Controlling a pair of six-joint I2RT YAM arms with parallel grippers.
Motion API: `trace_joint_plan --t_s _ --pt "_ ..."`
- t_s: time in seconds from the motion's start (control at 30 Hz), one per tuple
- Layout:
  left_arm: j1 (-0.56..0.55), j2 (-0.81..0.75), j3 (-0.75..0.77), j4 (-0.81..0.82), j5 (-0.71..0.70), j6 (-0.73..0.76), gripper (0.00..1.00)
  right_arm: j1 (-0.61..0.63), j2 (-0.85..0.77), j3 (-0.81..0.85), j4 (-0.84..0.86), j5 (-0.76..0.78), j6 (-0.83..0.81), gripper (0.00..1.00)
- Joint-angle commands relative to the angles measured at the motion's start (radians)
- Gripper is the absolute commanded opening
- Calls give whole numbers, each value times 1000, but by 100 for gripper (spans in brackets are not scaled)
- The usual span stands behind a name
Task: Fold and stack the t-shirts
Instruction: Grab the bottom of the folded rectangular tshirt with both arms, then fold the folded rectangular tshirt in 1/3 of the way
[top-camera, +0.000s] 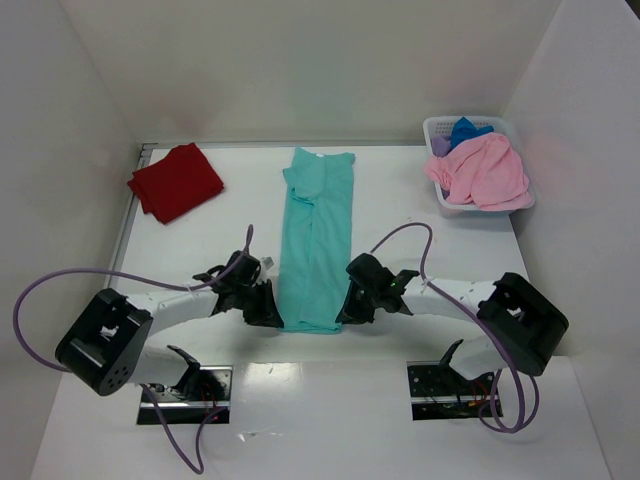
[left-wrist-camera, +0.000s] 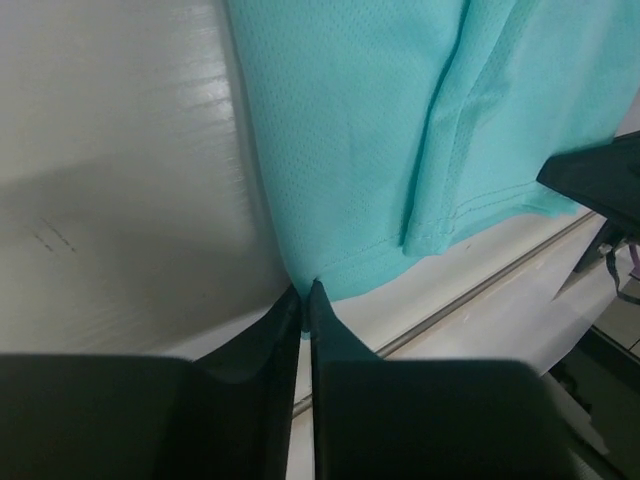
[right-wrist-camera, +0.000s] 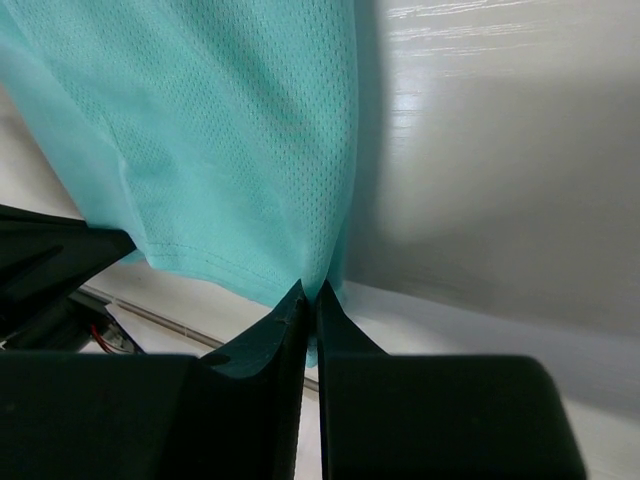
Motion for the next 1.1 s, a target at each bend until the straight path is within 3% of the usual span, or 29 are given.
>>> trace_joint_plan --t_s 0.0,0.07,0.33,0.6,0.87,1.07 --pt "-1 30 24 -29 -29 45 6 11 -14 48 29 25 9 9" --pt "-10 30 33 -41 -28 45 0 11 -14 49 18 36 -2 7" --pt "-10 -21 175 -161 -39 83 0 2 -102 104 -55 58 -11 2" --pt "-10 8 332 -205 -48 113 0 -176 -166 177 -85 35 -105 2" --pt "76 168 536 -195 -18 200 0 -339 -25 315 -65 -66 -247 4" --pt "151 378 732 -195 47 258 0 -423 150 453 -31 -116 -293 4"
